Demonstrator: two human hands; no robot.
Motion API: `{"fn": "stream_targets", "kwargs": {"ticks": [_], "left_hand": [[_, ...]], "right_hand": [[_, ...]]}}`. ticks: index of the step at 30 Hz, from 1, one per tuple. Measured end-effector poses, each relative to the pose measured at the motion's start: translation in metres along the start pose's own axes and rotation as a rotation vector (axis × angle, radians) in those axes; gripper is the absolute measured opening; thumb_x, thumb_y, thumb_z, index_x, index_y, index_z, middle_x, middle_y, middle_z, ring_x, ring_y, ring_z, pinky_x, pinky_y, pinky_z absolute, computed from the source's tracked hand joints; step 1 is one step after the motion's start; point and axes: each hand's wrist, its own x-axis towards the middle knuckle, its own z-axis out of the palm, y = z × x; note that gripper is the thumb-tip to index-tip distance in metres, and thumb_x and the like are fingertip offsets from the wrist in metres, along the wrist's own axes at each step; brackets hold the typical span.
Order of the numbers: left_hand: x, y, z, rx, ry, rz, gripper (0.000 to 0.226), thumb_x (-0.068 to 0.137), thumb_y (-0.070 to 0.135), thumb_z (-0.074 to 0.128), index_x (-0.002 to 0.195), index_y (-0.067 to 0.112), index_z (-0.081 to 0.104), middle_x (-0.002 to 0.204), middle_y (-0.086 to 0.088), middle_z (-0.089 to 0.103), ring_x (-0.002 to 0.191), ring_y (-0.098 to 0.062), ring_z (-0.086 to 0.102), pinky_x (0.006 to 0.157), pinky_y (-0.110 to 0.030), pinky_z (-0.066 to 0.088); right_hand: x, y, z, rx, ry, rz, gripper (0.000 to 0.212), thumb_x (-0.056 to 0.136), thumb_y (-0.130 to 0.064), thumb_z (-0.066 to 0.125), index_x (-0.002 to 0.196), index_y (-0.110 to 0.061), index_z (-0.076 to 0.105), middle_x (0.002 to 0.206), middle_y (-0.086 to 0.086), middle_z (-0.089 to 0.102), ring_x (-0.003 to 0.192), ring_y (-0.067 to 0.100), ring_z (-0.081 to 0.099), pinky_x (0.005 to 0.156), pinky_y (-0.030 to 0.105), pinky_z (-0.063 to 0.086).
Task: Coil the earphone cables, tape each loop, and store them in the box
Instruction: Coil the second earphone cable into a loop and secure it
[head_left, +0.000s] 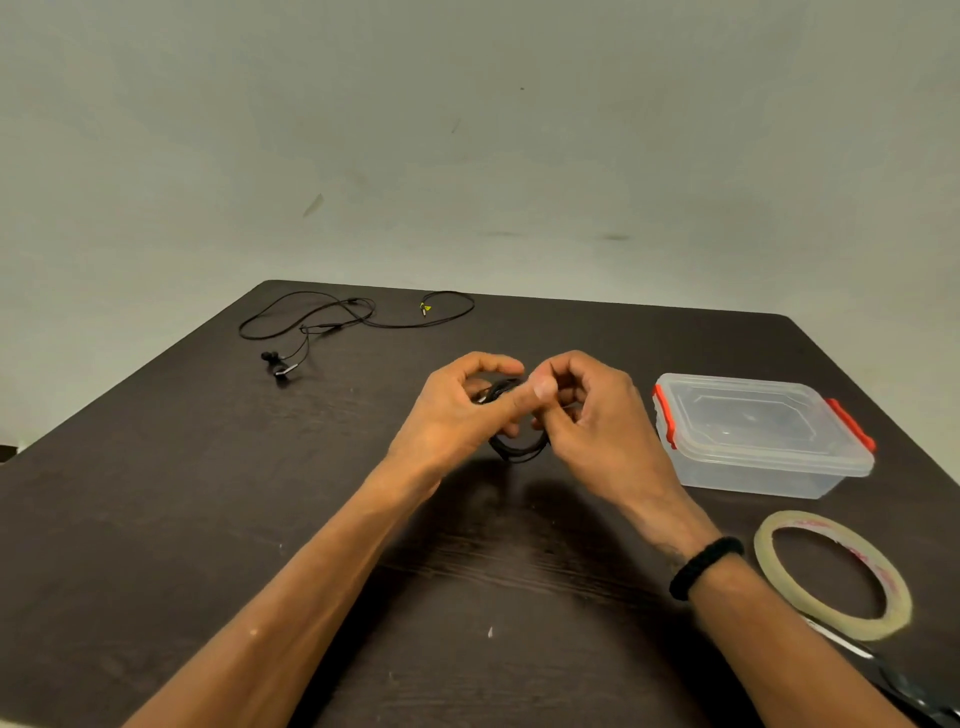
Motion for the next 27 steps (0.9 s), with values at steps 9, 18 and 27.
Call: {"fn": "stream_targets", "kwargs": {"ticks": [9, 18, 27], "left_hand": [[0.01, -0.01, -0.011, 0.112, -0.092, 0.195, 0.019, 0.099, 0.016, 0.069, 0.115, 0.009, 0.077, 0.09, -0.002, 0.077, 0.07, -0.014, 0.069, 0.075, -0.03, 0.059], [0.011, -0.018, -0.004, 0.152, -0.066, 0.261, 0.018, 0.106, 0.021, 0.058, 0.11, 0.008, 0.07, 0.089, -0.01, 0.072, 0.078, -0.013, 0.069, 0.075, -0.026, 0.055], [0.013, -0.02, -0.006, 0.163, -0.001, 0.238, 0.018, 0.104, 0.026, 0.06, 0.105, 0.012, 0.071, 0.08, -0.001, 0.071, 0.074, -0.014, 0.068, 0.077, -0.038, 0.058]], "right_hand": [[0.008, -0.001, -0.011, 0.108, -0.016, 0.095, 0.009, 0.092, -0.014, 0.078, 0.093, -0.021, 0.073, 0.079, -0.005, 0.077, 0.072, 0.014, 0.077, 0.07, 0.033, 0.064], [0.008, -0.007, -0.02, 0.223, -0.054, 0.103, 0.011, 0.09, -0.009, 0.08, 0.097, -0.015, 0.077, 0.086, 0.006, 0.078, 0.076, 0.023, 0.079, 0.077, 0.04, 0.066], [0.005, -0.006, -0.012, -0.006, -0.012, -0.075, 0.009, 0.092, -0.016, 0.079, 0.094, -0.024, 0.076, 0.084, -0.01, 0.076, 0.081, 0.009, 0.074, 0.073, 0.029, 0.063]]}}
